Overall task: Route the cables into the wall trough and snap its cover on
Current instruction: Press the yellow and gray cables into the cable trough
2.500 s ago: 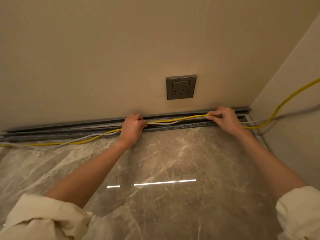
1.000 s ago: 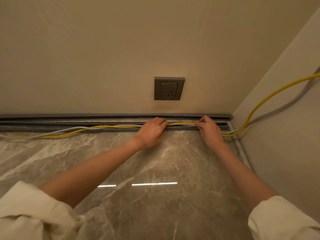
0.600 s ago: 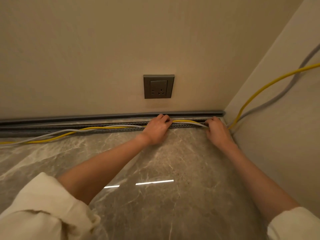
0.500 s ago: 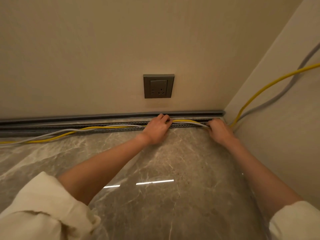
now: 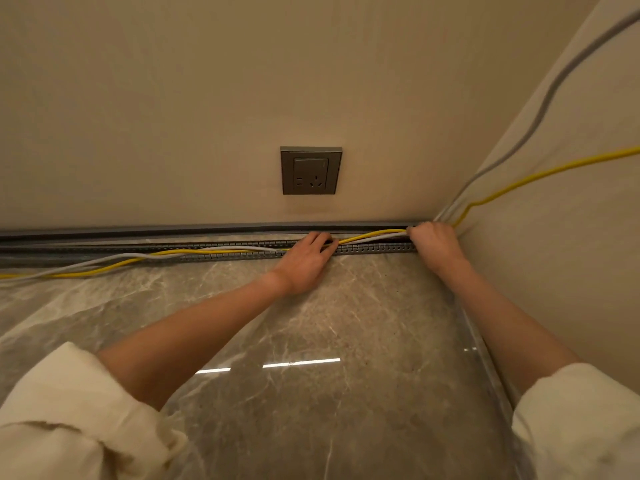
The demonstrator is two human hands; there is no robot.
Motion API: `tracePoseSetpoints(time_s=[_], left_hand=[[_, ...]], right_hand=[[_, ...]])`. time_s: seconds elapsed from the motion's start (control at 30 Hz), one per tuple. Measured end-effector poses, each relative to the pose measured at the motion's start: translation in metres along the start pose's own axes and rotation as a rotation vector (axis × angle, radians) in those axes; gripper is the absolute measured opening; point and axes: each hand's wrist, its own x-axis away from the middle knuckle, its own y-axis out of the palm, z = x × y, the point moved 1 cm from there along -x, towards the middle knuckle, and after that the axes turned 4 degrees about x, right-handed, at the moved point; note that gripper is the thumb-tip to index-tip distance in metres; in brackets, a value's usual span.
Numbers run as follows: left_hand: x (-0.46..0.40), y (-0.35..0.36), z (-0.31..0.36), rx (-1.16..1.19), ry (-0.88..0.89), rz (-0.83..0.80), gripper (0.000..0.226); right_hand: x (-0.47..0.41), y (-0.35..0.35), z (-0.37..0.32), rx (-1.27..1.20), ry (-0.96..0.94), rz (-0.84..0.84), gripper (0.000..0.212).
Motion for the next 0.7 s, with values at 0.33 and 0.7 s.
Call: tracePoseSetpoints(time_s=[0.33, 0.7], left_hand=[[-0.007, -0.004, 0.003, -0.003, -0.034, -0.024, 0.052], [-0.033, -0.013, 0.014, 0.036, 0.027, -0.020, 0.057]], right_hand=[[0.013, 0.033, -0.020, -0.209, 0.121, 0.184, 0.019], [0.004, 0.038, -0.004, -0.348, 0.063, 0.291, 0.011]])
